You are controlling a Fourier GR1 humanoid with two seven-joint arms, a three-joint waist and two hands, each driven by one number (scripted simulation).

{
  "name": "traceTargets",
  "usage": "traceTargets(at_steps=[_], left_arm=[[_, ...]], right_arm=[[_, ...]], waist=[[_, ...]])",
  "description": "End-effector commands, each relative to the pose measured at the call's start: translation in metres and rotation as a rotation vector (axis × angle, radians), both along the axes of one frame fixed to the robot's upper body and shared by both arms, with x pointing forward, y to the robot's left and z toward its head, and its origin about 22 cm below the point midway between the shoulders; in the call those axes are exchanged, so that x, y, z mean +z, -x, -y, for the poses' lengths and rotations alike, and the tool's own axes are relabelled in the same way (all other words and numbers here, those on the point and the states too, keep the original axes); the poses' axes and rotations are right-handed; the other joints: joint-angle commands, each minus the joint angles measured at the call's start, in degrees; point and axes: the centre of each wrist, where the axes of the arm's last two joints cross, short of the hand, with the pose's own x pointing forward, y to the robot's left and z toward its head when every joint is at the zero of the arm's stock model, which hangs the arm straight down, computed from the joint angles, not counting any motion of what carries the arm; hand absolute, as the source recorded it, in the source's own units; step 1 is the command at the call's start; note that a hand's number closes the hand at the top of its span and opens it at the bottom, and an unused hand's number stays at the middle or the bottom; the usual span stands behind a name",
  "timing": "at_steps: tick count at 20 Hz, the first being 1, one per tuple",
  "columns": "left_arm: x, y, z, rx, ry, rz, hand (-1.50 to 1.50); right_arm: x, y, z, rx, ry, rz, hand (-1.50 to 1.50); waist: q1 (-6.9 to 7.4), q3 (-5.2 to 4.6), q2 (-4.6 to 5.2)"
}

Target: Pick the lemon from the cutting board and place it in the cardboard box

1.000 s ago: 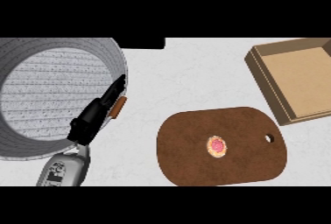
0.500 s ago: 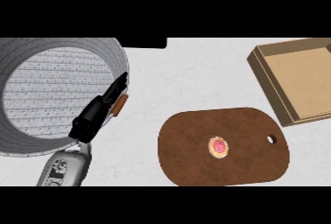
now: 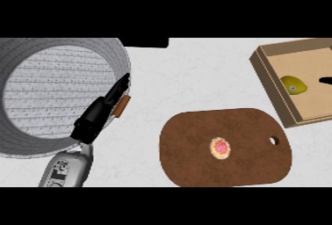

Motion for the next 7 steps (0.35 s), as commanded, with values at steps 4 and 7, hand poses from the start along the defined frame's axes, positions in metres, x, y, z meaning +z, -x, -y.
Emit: traceTargets(at_steps=[4,7], left_arm=[[-0.003,0.002,0.000,0.007,0.001,0.000,0.00],[0.004,0.002,-0.002,0.009,0.017,-0.009,0.00]], right_arm=[[0.017,0.020,0.033,-0.030,-0.391,0.164,-1.50],[0.017,0.036,0.051,-0.044,-0.503,0.193,-1.50]], waist=[[0.03,0.01,0.48],[0.05,0.05,0.46]])
